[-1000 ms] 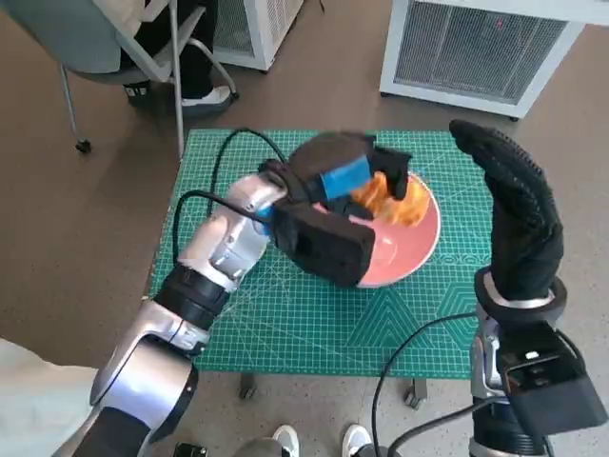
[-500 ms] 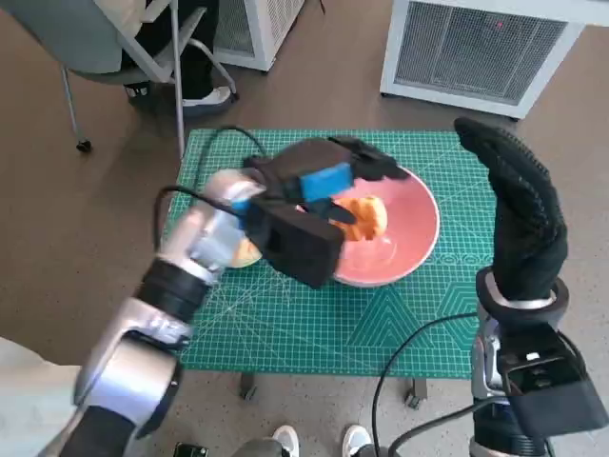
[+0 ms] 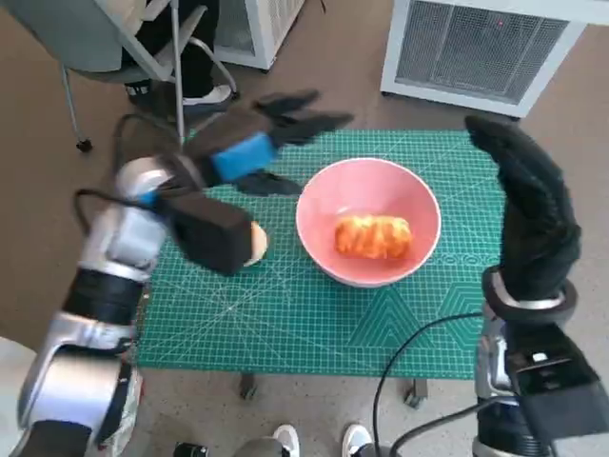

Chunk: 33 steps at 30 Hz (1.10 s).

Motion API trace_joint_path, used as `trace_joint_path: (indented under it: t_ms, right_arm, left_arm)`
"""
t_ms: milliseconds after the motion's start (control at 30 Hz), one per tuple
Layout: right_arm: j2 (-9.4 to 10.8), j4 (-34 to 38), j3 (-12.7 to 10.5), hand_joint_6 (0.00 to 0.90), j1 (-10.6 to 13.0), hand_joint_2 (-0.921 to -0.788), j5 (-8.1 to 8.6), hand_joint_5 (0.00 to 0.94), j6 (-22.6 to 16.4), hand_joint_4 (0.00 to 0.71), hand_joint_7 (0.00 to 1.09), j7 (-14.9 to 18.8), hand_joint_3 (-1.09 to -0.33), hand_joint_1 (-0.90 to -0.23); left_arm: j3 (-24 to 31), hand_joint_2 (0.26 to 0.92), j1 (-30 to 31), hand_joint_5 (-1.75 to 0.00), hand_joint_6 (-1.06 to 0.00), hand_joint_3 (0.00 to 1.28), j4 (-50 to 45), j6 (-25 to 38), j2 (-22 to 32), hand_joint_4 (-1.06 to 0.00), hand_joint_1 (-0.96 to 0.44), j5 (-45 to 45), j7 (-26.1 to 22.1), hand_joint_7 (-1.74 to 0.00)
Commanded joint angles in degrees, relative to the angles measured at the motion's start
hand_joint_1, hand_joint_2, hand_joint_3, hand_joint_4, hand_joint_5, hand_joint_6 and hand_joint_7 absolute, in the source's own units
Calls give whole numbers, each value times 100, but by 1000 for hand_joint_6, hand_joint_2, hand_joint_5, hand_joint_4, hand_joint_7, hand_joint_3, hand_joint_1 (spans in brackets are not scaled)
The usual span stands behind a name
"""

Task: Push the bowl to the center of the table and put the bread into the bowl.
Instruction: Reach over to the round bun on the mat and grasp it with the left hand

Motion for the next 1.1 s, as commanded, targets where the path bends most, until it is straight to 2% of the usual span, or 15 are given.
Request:
trace_joint_path:
  t_ms: [33, 433, 833, 1100]
  right_arm:
    - [-58, -30, -34, 102, 158, -921, 104, 7, -40, 423, 688, 62, -507, -412]
    - [-112, 72, -8, 107, 65, -921, 174, 9, -188, 431, 668, 135, -510, -416]
    - [-163, 121, 34, 109, 24, -921, 251, 7, -213, 430, 668, 279, -514, -418]
    - [-214, 5, 33, 108, 101, -921, 298, 5, -138, 429, 671, 377, -513, -419]
  left_arm:
    - [117, 898, 190, -13, -339, 0, 57, 9, 238, -173, -256, 1, 63, -43]
    - [-59, 908, 391, -6, -338, 4, 210, 682, 469, -179, -223, 323, -53, -29]
    - [-492, 912, 370, -3, -328, 2, 960, 820, 334, -185, -257, 732, 25, -10]
    - [-906, 917, 337, 0, -307, 2, 1419, 1150, 185, -171, -274, 1019, -252, 0]
